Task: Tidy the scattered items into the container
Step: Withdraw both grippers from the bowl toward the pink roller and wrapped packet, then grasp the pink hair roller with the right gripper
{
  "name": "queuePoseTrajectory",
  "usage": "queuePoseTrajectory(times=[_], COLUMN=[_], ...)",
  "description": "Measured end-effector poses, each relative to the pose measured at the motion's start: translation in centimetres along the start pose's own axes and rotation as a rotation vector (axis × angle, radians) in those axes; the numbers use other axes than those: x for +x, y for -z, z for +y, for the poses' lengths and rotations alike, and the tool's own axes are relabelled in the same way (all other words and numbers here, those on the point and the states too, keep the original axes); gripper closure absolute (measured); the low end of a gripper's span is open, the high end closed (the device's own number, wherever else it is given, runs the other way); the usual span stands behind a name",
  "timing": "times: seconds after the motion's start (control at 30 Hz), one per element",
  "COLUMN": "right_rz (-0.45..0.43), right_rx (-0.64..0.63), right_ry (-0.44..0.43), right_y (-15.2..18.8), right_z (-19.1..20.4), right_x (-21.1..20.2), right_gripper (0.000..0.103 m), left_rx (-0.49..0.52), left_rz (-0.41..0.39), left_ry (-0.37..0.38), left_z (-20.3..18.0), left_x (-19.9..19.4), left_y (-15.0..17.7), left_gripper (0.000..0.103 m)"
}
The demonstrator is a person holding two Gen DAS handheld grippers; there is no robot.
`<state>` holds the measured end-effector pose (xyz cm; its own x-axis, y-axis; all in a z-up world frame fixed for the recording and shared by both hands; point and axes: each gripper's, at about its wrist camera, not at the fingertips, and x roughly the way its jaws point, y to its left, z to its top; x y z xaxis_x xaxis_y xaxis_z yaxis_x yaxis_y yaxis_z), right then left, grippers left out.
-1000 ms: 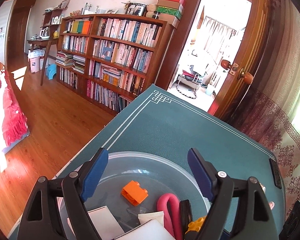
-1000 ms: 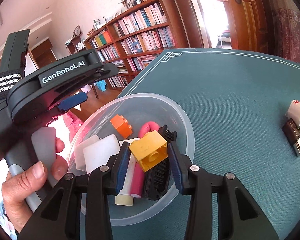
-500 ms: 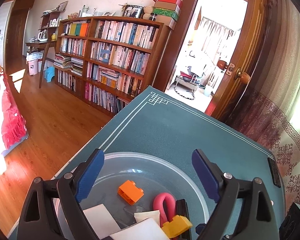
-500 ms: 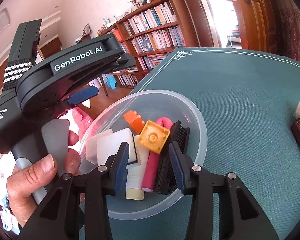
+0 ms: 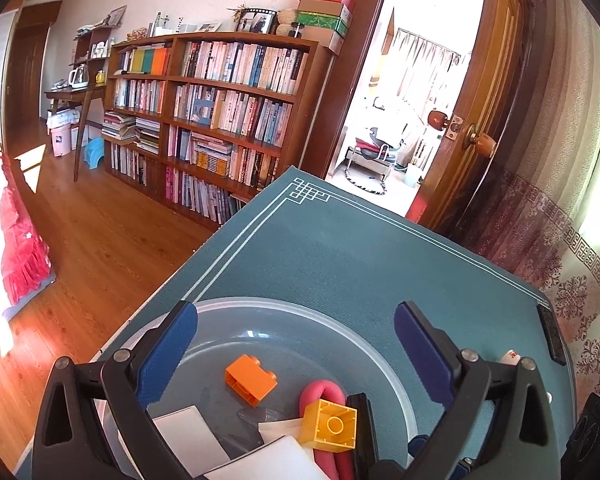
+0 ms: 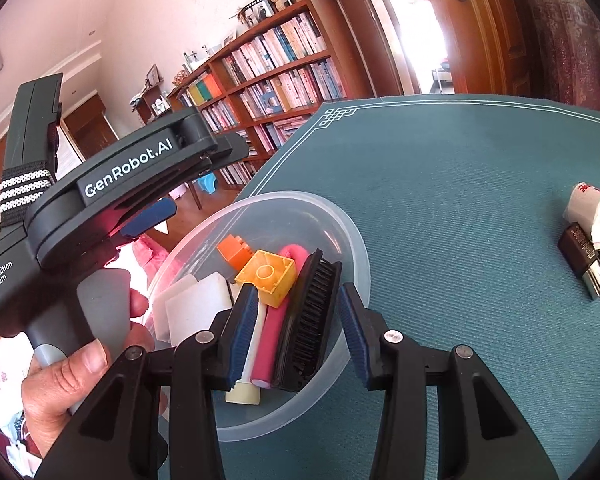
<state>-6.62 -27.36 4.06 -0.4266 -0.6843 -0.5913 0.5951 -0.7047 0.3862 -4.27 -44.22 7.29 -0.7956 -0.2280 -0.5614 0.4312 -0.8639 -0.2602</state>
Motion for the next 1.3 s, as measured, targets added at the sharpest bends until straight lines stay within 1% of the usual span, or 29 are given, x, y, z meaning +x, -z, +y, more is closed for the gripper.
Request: queuePoseTrajectory(times=[0.1,0.27,0.43,0.53,0.67,0.8,0.87,1.0,1.1,1.3], right_rz=[-0.024,-0.065,-0.108,-0.156,-0.235,-0.280,-0.297,-0.301,-0.296,-0.273], right_rx=[0.014,0.043,0.076,0.104,0.189,0.260,0.297,0.378,0.396,0.447], right_ry=[-0.002,0.025,0.088,0.185,0.336,0.463,0.519,0.538,0.560,0.574], right_y=[-0.2,-1.1,-1.6,-1.2,-0.3,-0.2,0.0,0.2,0.5,1.3], right_z=[-0.3,-1.3,-3.0,-5.1,-8.8,-11.9,-13.3,-15.9,-17.1,-18.8], right_x=[-0.8,-2.0,-4.2,-6.5,-9.8,-11.8,-12.6,-13.1,-13.1,-12.4], right_gripper=[0.058,0.058,0.058,0.058,0.058,0.058,0.058,0.058,0.058,0.058], left_rx=[0.018,0.038,0.047,0.074,0.119,0.180,0.203,0.236,0.262,0.279], left_rz=[0.005,0.003,0.011,0.015,0.015,0.011,0.024,0.045,0.047,0.054], left_ry=[0.004,0.019,0.041,0.051,0.069,0.095,0.119,0.152,0.162,0.183], left_z=[-0.5,-1.2,-1.6,-2.4,-3.9,-5.8,-6.7,-7.9,-8.8,-9.4], left_x=[0.2,0.1,0.1,0.1,0.0,-0.3,-0.4,-0.3,-0.3,-0.5], left_y=[0.3,0.5,0.7,0.9,1.7,2.6,3.0,3.8,4.3,4.9], left_gripper=[0.003,0.003,0.003,0.003,0.003,0.003,0.003,0.003,0.003,0.003])
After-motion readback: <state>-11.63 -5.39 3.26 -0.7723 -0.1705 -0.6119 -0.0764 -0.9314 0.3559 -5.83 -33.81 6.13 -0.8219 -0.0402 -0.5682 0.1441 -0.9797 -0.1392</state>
